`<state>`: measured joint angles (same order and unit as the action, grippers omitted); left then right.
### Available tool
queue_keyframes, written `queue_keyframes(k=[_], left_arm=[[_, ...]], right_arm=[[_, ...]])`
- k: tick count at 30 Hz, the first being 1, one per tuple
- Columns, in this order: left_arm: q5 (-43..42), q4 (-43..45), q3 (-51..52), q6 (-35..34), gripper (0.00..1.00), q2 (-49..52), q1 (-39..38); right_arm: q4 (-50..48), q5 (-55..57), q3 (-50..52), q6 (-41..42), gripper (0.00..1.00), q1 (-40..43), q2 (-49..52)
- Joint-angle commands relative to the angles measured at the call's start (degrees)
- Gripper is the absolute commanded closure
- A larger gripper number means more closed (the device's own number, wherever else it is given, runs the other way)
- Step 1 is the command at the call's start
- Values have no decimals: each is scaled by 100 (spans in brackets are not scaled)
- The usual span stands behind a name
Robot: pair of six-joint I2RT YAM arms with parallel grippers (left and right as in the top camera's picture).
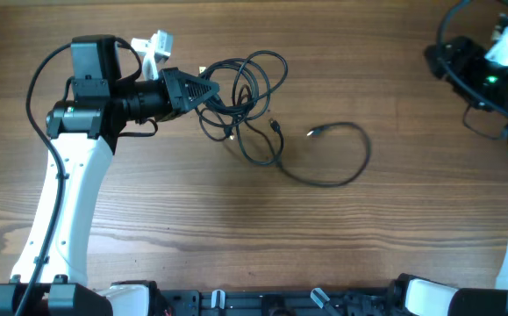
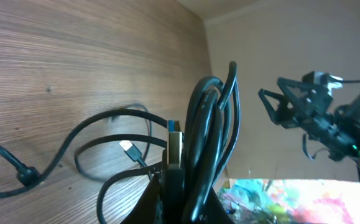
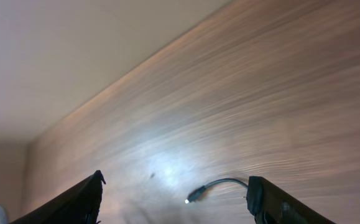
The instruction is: Untangle cables
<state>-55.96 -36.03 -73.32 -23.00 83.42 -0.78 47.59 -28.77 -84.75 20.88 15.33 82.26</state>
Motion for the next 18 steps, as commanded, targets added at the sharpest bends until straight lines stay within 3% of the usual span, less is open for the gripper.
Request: queue_keyframes(k=[1,9,14,18], left_arm=[[597,37,-20,-575,96,-52,26],[2114,37,-20,-2455,96,-52,2],[2570,42,-20,-2697,96,-52,-284],[3060,42,-20,-2699,96,-52,-612]], right_arm=[[-37,-610,-50,-262,23,-758,-83],[-68,-601,-24,713,34,-2791,251],[-413,-608,-24,1364,46,-3550,688],[-887,-610,-24,1740,49,-4013,901]])
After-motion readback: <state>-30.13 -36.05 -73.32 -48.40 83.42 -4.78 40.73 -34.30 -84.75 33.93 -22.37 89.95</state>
